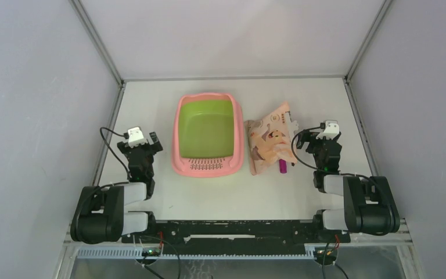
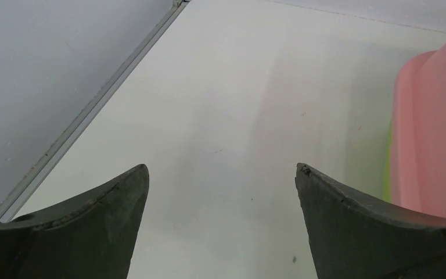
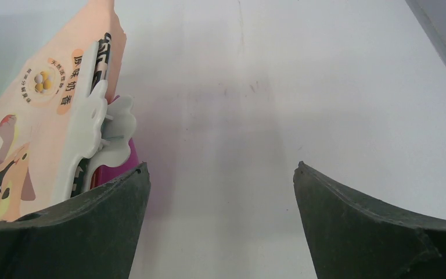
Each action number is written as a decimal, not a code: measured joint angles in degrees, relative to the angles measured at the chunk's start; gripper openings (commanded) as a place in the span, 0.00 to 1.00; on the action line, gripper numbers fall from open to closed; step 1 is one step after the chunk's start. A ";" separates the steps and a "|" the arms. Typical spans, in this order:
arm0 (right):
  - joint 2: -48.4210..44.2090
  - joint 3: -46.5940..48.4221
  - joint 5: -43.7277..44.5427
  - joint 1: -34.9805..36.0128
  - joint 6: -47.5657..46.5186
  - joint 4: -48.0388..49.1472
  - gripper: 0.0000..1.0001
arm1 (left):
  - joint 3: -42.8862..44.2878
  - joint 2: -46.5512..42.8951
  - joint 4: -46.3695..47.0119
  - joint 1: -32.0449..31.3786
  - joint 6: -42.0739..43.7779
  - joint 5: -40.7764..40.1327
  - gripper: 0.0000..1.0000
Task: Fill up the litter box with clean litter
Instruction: Remove the clamp from the cat litter bag, then place the clamp at the center of the board.
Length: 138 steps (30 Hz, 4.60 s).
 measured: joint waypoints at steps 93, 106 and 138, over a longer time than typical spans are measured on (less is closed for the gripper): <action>8.20 41.46 -27.02 -3.58 22.53 -66.14 0.55 | 56.41 -12.17 -90.05 -38.93 -31.26 2.29 1.00; 8.00 41.46 -27.61 -3.63 22.36 -65.70 0.00 | 55.25 -12.17 -90.20 -38.93 -31.34 2.38 1.00; 4.98 42.58 -6.01 -6.78 21.00 -77.48 0.00 | 54.16 -11.96 -89.83 -38.93 -31.78 3.04 1.00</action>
